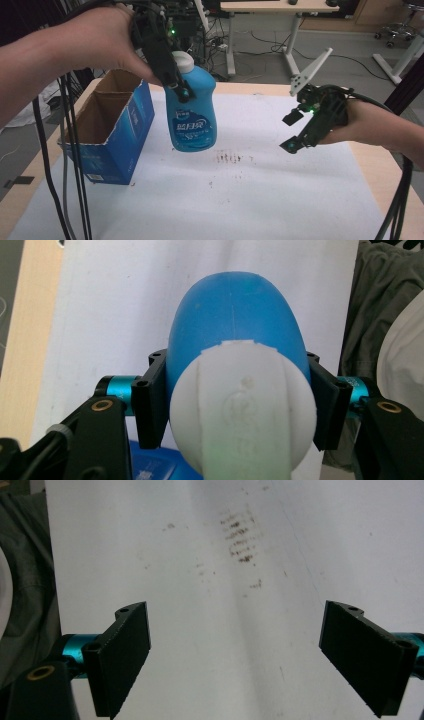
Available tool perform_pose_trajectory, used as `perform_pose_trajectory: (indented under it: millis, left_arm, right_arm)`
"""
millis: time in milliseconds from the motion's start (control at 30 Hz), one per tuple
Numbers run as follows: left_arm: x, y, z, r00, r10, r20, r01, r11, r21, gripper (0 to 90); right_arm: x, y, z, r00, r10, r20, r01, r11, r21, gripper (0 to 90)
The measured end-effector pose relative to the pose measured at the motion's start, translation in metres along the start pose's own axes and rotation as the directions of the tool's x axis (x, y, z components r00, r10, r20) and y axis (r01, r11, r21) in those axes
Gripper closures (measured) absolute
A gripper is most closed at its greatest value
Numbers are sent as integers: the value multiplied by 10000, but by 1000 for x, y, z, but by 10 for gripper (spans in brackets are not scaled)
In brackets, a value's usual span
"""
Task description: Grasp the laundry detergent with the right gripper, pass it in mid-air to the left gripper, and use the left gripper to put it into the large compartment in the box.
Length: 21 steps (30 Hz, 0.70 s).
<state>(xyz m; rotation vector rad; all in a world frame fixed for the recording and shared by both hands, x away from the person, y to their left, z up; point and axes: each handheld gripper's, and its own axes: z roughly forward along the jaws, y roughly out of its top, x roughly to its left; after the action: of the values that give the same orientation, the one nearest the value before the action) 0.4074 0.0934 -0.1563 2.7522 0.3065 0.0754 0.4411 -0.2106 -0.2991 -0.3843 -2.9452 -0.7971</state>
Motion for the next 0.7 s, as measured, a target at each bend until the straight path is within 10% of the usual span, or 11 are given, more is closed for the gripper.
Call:
perform_pose_trajectory:
  millis: [333, 700]
  left_arm:
    - [6, -19, -35, 9864, -1534, -596, 1525, 9881, -201, 381]
    - [15, -53, -81, 9324, -3395, -1243, 3300, 9396, -906, 381]
  right_arm:
    - [-17, -28, -21, 9938, 903, 651, -886, 9956, -295, 127]
    - [-30, -47, -45, 9796, 1484, 1356, -1472, 9889, -188, 127]
